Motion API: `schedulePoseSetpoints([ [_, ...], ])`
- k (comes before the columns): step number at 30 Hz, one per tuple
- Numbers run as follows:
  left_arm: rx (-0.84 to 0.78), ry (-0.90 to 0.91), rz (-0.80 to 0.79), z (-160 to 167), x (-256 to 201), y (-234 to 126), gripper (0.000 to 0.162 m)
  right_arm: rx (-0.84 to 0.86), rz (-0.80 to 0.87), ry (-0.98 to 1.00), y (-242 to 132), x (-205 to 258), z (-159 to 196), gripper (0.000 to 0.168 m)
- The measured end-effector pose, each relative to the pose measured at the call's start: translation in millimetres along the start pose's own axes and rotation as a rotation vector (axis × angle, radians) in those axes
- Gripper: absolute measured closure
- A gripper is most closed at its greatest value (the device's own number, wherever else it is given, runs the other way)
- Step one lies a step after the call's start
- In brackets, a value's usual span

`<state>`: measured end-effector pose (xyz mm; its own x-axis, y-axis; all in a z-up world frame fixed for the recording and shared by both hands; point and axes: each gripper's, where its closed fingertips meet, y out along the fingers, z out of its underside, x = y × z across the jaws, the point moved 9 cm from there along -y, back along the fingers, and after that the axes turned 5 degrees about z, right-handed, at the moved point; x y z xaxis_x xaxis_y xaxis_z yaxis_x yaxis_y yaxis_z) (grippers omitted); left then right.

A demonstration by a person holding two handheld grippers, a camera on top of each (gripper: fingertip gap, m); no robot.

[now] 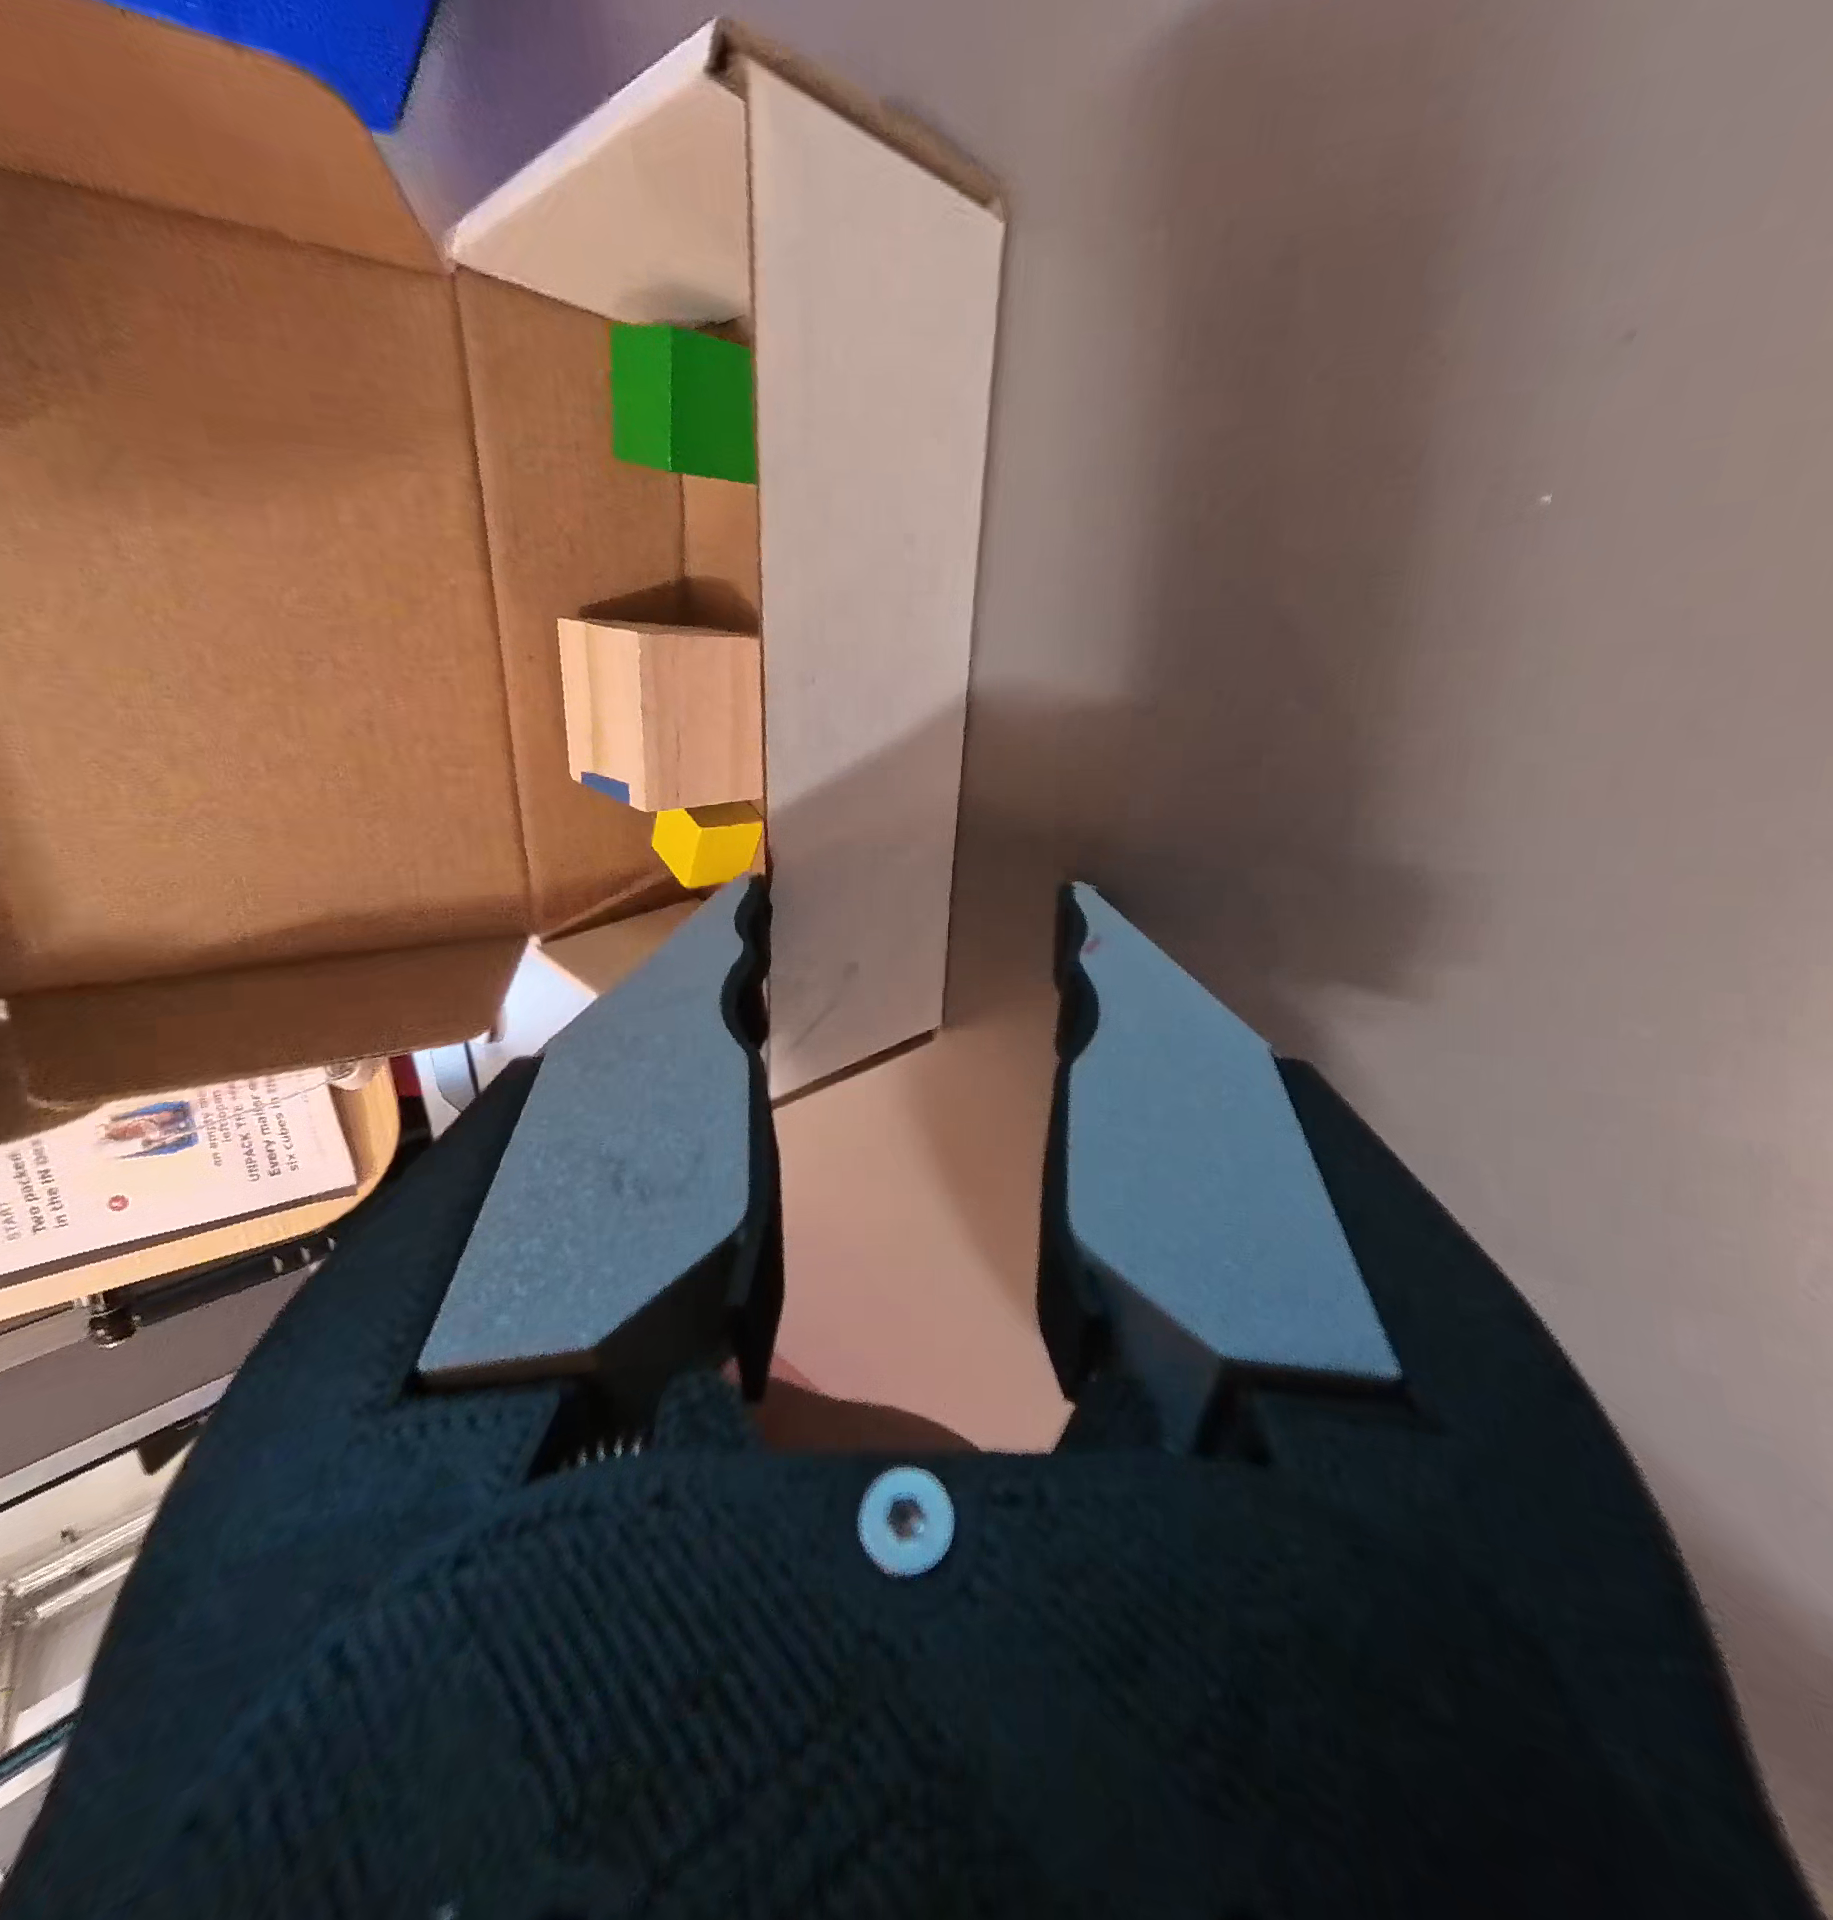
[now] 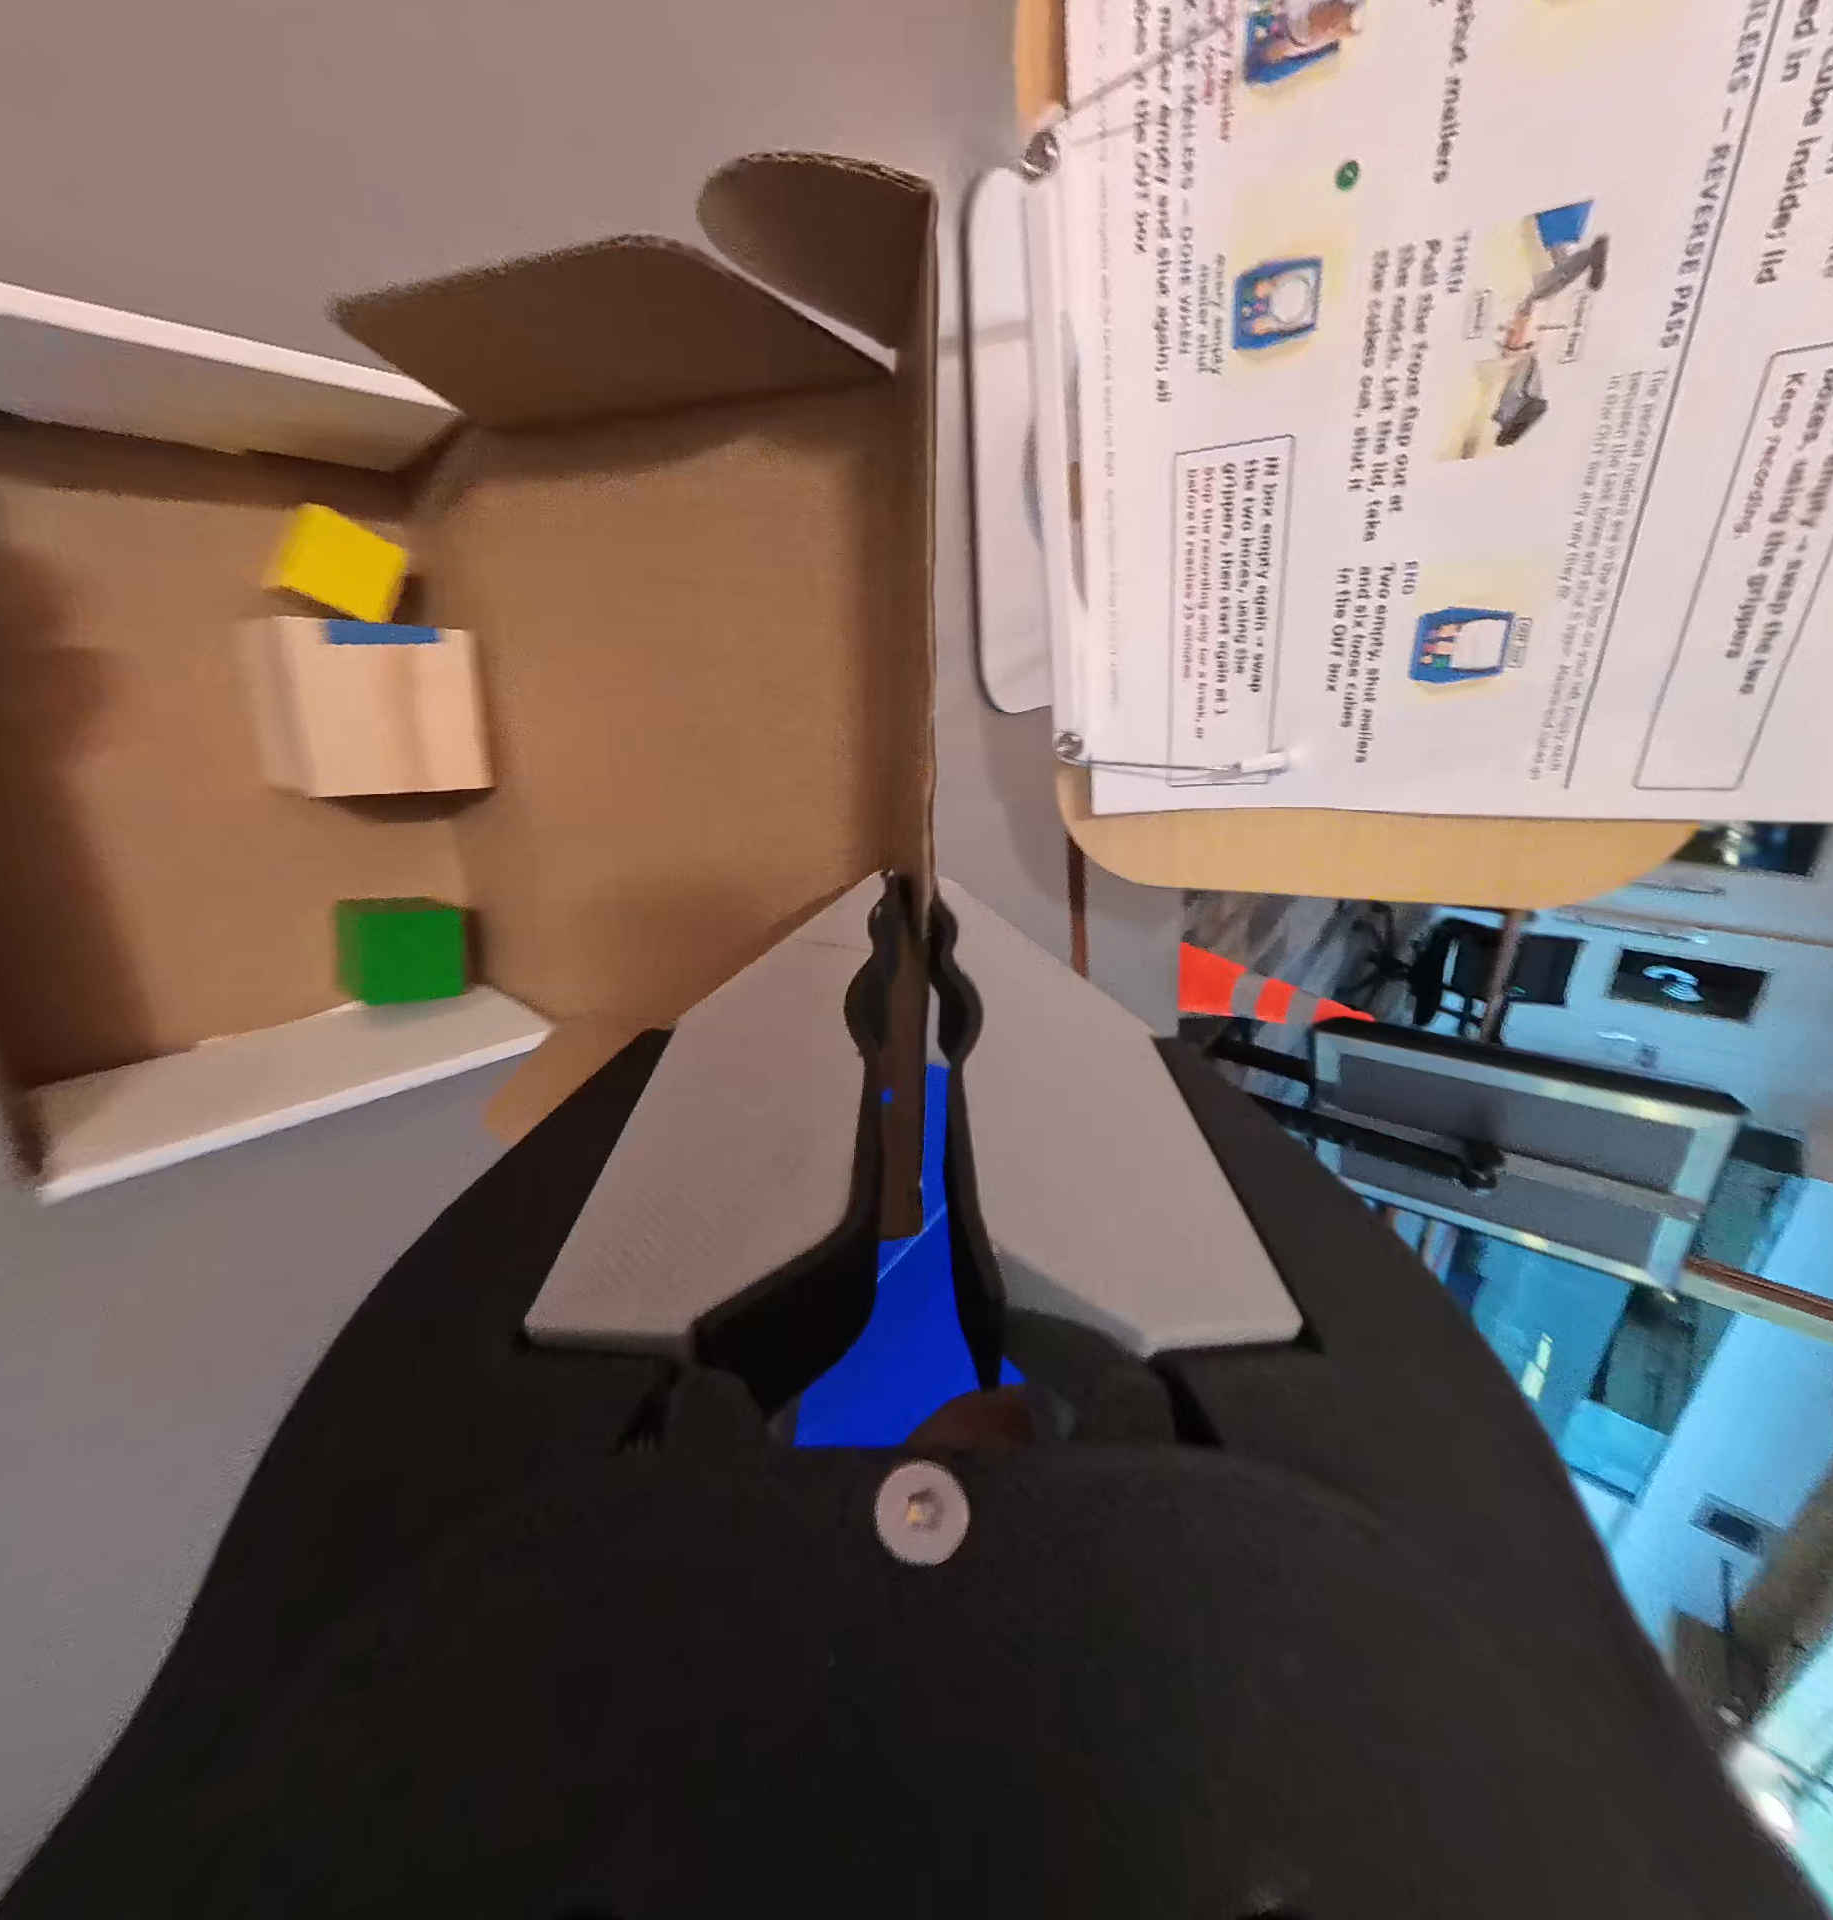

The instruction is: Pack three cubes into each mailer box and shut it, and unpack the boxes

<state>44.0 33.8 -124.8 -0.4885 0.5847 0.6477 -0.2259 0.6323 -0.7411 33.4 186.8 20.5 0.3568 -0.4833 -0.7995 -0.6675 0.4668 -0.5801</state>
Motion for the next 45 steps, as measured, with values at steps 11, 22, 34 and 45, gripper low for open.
schedulePoseSetpoints([
  [11, -0.032, -0.013, -0.016, 1, -4, -3, 0.112, 0.109, -0.082, 0.050, 132, 26, 16, 0.152],
  [22, -0.071, -0.081, 0.009, 2, -2, -5, 0.112, 0.100, -0.157, 0.234, 148, 20, 16, 0.133],
  [34, -0.004, -0.167, 0.109, -4, 6, -7, 0.114, -0.095, 0.093, 0.622, 36, -27, 33, 0.126],
  [45, -0.017, -0.567, 0.174, -2, 24, 0, 0.132, -0.374, -0.023, 0.918, 48, 35, 53, 0.119],
])
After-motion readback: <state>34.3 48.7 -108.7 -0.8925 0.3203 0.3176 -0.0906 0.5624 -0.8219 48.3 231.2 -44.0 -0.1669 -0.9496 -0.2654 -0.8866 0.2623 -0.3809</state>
